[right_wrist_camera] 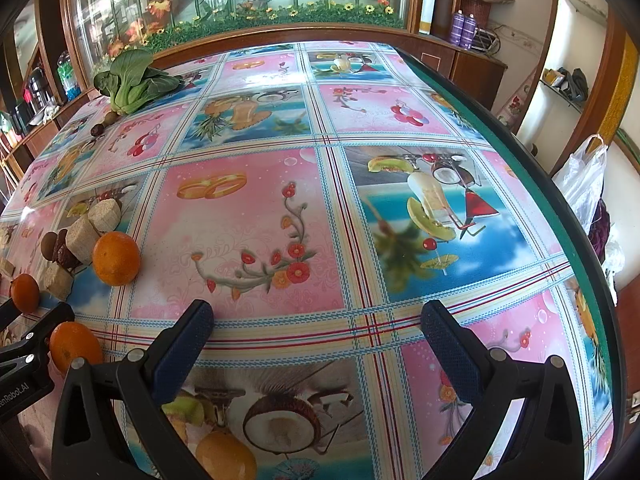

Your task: Organize fruits

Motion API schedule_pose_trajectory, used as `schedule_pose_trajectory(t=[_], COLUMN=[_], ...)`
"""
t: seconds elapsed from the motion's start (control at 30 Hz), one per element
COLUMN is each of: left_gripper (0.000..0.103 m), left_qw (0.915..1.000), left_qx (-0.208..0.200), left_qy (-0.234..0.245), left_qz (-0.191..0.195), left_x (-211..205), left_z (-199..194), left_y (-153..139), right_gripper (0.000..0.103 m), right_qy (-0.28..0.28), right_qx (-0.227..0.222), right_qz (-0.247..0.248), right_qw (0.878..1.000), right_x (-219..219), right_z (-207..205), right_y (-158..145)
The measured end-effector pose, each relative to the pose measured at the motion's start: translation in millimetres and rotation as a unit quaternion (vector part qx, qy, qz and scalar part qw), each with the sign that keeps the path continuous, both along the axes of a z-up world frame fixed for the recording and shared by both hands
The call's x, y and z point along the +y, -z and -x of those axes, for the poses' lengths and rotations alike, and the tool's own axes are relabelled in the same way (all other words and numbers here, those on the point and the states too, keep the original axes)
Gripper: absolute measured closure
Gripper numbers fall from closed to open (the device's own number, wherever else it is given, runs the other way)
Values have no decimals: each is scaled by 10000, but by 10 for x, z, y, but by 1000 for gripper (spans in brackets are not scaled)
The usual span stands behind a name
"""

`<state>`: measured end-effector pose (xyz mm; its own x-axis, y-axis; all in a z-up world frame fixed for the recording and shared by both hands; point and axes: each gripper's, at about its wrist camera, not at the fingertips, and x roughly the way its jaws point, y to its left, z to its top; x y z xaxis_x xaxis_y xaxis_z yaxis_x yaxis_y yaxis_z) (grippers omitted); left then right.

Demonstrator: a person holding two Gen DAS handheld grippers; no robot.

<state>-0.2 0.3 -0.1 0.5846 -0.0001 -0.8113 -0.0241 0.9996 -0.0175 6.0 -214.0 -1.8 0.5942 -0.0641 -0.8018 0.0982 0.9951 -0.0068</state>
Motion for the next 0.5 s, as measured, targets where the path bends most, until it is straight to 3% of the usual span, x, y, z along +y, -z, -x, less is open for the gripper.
schedule_pose_trajectory(t=[0.37, 0.4, 0.5], left_gripper=[0, 0, 0], left_qw=[10000, 10000, 10000], left_qx=[5, 39, 25], left_qy=[1, 25, 24], left_qz=[-11, -4, -63], left_x=[-1, 2, 49], left_z=[1, 6, 108], left_y=[-3, -2, -19], right_gripper=[1, 1, 1], right_qy=[-42, -93, -229], right_qx=[120, 48, -709], right_qz=[-63, -179, -551], right_qw=[9999, 9998, 9957], right_x=[2, 3, 36], right_z=[37, 76, 296], right_y=[-35, -68, -296])
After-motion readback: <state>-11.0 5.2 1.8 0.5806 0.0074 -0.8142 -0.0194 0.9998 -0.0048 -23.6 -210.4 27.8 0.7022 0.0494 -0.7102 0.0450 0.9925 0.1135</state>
